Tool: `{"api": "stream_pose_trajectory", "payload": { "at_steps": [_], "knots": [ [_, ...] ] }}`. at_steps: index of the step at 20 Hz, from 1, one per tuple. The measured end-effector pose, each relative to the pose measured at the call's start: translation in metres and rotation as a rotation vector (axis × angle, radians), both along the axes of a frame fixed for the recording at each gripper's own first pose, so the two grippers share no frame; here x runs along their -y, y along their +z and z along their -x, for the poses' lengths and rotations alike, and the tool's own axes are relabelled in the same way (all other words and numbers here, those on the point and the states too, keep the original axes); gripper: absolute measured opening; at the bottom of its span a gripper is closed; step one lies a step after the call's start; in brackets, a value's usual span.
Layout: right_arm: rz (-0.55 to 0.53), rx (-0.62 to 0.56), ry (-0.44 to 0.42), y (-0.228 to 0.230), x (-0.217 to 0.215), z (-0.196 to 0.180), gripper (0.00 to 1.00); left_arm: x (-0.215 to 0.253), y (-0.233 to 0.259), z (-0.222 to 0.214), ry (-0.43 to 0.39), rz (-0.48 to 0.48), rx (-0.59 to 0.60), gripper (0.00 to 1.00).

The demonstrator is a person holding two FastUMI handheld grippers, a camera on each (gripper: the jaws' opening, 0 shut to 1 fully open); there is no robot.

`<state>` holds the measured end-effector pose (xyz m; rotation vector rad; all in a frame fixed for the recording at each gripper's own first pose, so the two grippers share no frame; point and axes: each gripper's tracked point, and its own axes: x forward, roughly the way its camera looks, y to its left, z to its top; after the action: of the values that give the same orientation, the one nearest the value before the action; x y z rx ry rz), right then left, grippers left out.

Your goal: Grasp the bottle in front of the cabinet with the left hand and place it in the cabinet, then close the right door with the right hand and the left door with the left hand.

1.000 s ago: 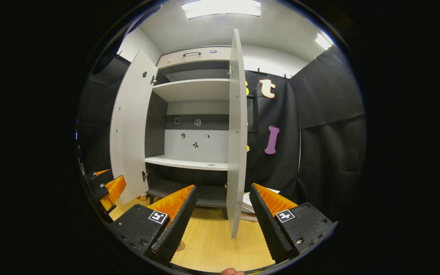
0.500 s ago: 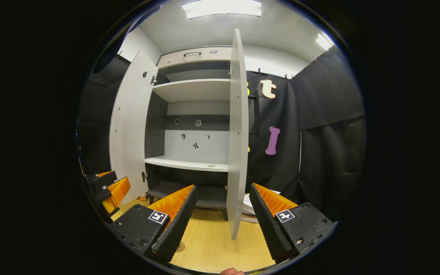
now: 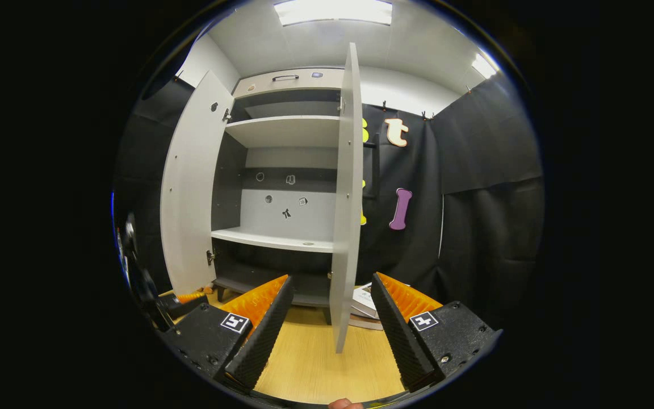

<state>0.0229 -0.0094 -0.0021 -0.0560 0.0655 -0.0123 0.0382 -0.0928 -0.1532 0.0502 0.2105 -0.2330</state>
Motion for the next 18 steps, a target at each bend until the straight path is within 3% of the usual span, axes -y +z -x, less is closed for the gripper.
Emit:
{"api": "stream_pose_trajectory", "payload": {
  "at_steps": [7,17,18],
  "knots": [
    [0.016,-0.012,-0.027,-0.003,0.01,0.003,0.85,-0.002,-0.073,-0.023,0.029,-0.022,-0.112,0.95],
    [0.03,-0.023,-0.022,-0.004,0.01,-0.003,0.85,0.003,-0.096,-0.034,0.028,0.0,-0.131,0.95],
    [0.021,-0.021,-0.017,-0.004,0.008,-0.004,0.85,0.002,-0.098,-0.034,0.031,-0.001,-0.133,0.87]
  ]
}}
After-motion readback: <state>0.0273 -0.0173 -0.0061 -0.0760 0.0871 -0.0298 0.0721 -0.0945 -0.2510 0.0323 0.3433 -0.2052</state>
